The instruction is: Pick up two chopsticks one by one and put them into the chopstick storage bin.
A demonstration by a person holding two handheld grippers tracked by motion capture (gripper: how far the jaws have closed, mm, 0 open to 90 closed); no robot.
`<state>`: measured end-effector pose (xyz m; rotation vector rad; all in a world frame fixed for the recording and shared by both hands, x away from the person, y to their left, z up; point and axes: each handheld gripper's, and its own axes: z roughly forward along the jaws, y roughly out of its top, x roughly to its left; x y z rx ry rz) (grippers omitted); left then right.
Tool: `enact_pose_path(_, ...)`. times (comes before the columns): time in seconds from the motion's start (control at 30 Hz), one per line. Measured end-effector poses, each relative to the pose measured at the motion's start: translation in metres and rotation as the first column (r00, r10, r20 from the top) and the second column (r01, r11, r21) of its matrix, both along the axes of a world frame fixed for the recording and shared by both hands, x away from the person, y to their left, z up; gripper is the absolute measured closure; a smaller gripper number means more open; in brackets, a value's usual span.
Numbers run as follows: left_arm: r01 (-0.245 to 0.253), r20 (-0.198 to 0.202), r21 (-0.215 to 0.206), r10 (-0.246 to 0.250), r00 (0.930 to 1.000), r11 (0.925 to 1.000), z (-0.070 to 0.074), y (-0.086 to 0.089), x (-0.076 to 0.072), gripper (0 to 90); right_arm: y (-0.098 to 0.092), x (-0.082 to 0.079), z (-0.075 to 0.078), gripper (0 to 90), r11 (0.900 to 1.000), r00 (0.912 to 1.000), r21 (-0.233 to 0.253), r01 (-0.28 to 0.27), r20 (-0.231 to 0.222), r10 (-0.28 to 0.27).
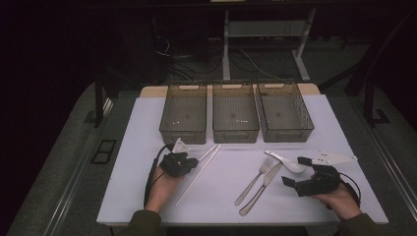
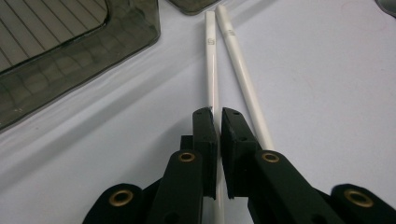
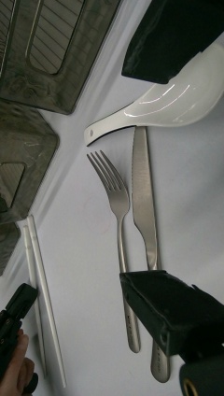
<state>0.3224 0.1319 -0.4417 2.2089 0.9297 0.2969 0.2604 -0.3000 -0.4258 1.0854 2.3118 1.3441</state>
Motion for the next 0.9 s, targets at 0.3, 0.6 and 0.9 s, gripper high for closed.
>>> enact_pose_path(0.3,0.020,0.018,-0.006,-0.019,0.9996,0.9998,0.010,0.004,-0.003,84.1,0.000,0.000,0.000,3.0,1.000,1.0000,0.000,0.001,0.001,-0.001)
enact_pose_path(0.6,0.066,0.005,-0.030,-0.066,0.9978,0.9974,0.018,0.006,-0.008,84.1,0.004,0.001,-0.005,2.9,1.000,0.9999,0.012,-0.006,0.010,0.006)
enact_pose_path(0.9,0.119,0.009,-0.031,-0.119,0.9929,0.9924,0.027,0.006,-0.014,84.1,0.008,0.003,-0.009,3.0,1.000,0.9999,-0.007,-0.006,0.015,0.006)
